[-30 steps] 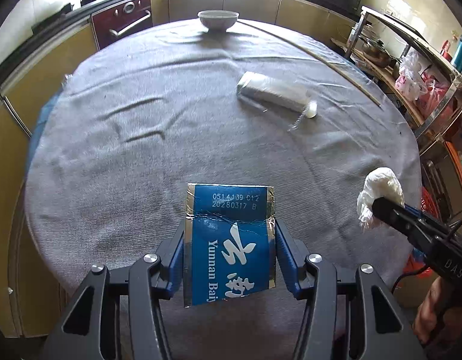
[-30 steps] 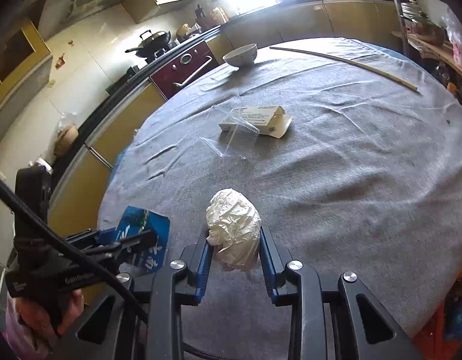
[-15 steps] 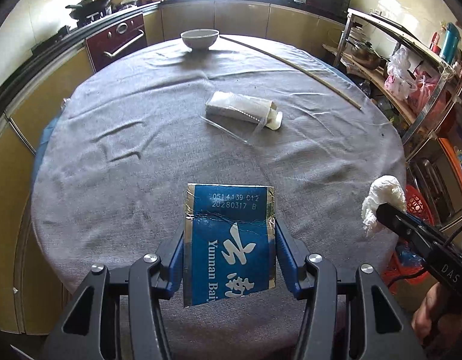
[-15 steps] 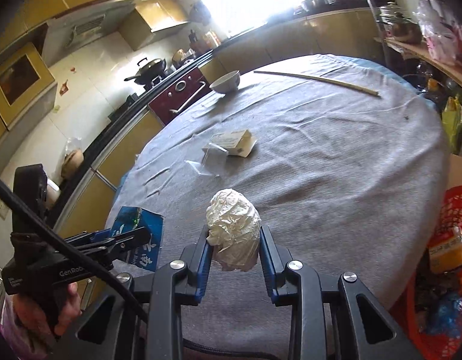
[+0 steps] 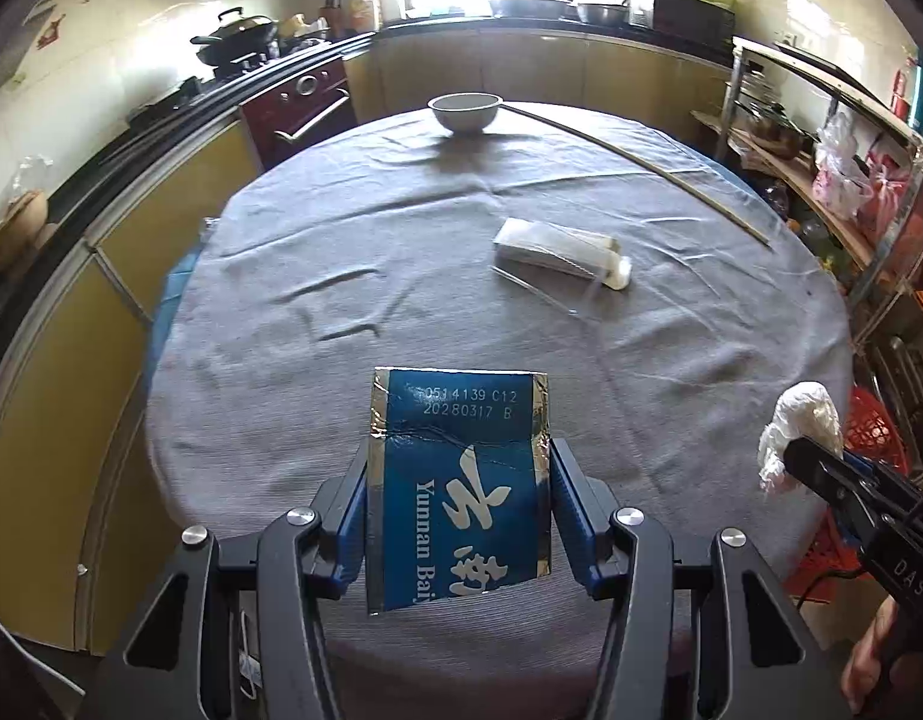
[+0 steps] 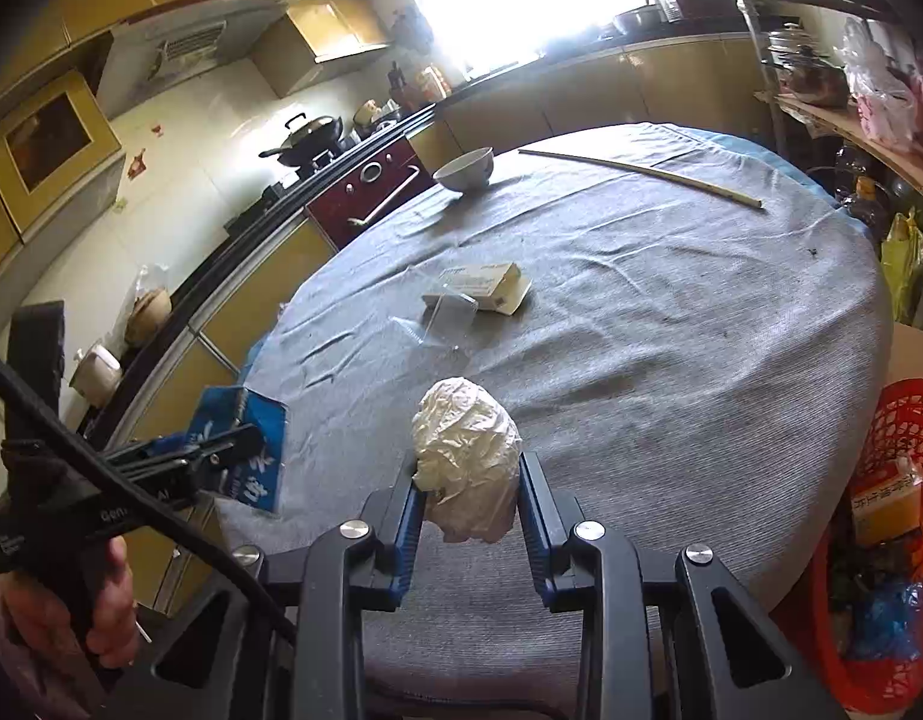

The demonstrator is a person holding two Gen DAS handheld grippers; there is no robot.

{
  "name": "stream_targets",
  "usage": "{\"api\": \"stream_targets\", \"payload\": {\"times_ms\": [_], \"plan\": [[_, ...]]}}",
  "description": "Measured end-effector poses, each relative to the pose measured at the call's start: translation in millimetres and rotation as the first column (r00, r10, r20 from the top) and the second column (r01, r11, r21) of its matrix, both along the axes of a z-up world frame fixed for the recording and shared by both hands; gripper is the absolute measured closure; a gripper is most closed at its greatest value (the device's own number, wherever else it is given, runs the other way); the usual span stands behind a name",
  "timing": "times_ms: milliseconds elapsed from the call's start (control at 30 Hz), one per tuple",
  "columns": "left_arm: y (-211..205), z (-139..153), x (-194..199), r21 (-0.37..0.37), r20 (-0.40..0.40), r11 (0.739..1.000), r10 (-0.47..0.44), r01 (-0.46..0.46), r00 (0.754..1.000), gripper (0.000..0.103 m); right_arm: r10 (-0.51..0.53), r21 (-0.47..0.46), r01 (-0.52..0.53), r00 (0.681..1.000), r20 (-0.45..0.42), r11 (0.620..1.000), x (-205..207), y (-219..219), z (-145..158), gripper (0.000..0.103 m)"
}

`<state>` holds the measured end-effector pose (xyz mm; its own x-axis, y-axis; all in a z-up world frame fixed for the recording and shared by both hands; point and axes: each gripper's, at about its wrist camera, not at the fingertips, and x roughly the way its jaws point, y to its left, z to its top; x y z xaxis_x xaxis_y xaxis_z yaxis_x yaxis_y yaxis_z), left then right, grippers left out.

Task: Collect trash
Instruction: 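Lift and hold the blue box and tissue ball above the table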

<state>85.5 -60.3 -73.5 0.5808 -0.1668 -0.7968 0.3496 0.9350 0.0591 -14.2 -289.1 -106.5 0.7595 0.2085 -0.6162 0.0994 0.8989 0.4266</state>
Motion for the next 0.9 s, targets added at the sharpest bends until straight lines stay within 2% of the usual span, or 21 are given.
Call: {"api": "stream_targets", "payload": {"times_ms": [467,900], "plan": [[8,14,-7,0.022,0.083,1.000,0.019,-0.021,0.996,0.047,0.008,-0.053,-0.008,1.000,0.010,0.999,-2,13,9,0.070],[-4,13,-10,0.052,0.089,0.999,-0.006,0.001,0.996,0.047,-0.005,-0.036,0.005,1.000,0.013,0.999,-5,4,6,0.070]]}}
